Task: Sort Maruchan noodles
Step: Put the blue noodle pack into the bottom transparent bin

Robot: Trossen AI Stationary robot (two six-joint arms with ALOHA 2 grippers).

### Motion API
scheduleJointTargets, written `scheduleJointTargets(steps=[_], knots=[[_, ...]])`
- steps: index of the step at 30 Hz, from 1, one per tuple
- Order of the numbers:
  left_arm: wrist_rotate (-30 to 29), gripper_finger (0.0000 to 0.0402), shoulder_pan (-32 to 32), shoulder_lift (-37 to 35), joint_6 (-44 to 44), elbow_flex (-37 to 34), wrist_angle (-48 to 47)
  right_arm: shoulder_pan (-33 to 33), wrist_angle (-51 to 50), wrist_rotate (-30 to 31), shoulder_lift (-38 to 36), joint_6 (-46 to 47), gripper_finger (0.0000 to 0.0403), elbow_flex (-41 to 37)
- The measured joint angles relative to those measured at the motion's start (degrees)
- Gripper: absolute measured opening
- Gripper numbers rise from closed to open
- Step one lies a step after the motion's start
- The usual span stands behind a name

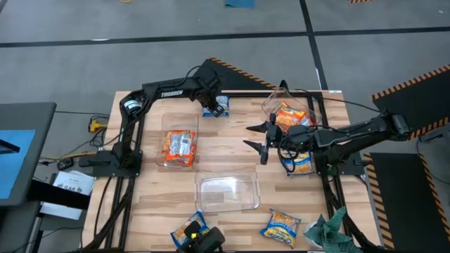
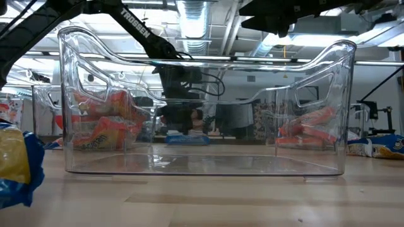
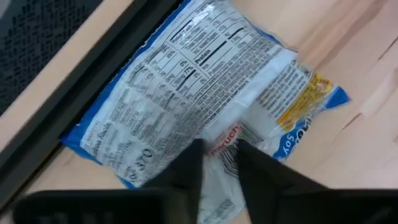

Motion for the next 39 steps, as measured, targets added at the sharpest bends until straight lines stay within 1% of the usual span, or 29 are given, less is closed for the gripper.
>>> scheduleJointTargets(steps=[2, 3, 6, 9, 12, 15, 20, 24, 28, 30, 32, 34, 35, 37, 39], knots=[[-0.76, 0.0022, 0.0, 0.02, 1.42, -0.02, -0.98, 0.0, 0.01, 0.02, 0.0, 0.0, 0.0264, 0.0], [-1.36, 0.0013, 0.0, 0.02, 1.89, -0.02, -1.42, 0.0, 0.0, 0.03, 0.0, 0.0, 0.0264, 0.0], [-3.44, 0.0003, -0.58, -0.28, 3.68, -0.06, -1.64, 0.0, 0.0, 0.06, 0.0, -0.02, 0.0264, 0.0], [-4.37, 0.0, -1.22, -2.48, 4.74, -0.34, -1.6, -0.04, -0.01, 0.1, 0.0, -0.05, 0.0264, 0.0], [-4.53, 0.0, -1.3, -6.35, 4.76, -0.28, -0.65, -0.02, 0.0, 0.13, 0.0, -0.09, 0.0264, 0.0], [-4.63, 0.0, -1.36, -10.61, 4.95, -0.22, -2.03, -0.02, -0.04, 0.13, 0.0, -0.09, 0.0264, 0.0], [-4.48, 0.0, -3.31, -17.11, 5.45, -0.22, -3.09, -0.02, 0.0, 0.16, 0.0, -0.09, 0.0264, 0.0], [-4.49, 0.0, -7.39, -21.8, 5.85, -0.22, -5.41, -0.02, 0.2, 0.28, 0.0, -0.13, 0.0264, 0.0], [-4.72, 0.0, -14.53, -25.92, 6.88, -0.2, -6.35, -0.1, 0.46, 0.39, 0.0, -0.15, 0.0264, 0.0], [-6.29, 0.0, -17.97, -27.32, 7.42, -0.19, -6.6, -0.12, 0.46, 0.39, 0.0, -0.12, 0.0264, 0.0], [-10.29, 0.0, -20.29, -27.91, 8.82, -0.13, -6.27, -0.13, 0.42, 0.39, 0.0, 0.16, 0.0264, 0.0], [-13.81, 0.0, -20.67, -27.94, 9.55, -0.13, -6.17, -0.13, 0.42, 0.39, 0.0, 1.11, 0.0264, 0.0], [-14.08, 0.0, -20.11, -27.94, 9.57, -0.13, -5.79, -0.13, 0.37, 0.39, 0.0, 1.36, 0.0264, 0.0], [-10.92, 0.0003, -17.72, -27.44, 9.16, -0.11, -4.67, -0.13, 0.36, 0.39, 0.0, 1.38, 0.0264, 0.0], [-5.35, 0.0012, -14.19, -26.57, 7.83, -0.12, -3.66, -0.13, 0.33, 0.39, 0.02, 1.38, 0.0264, 0.0]])
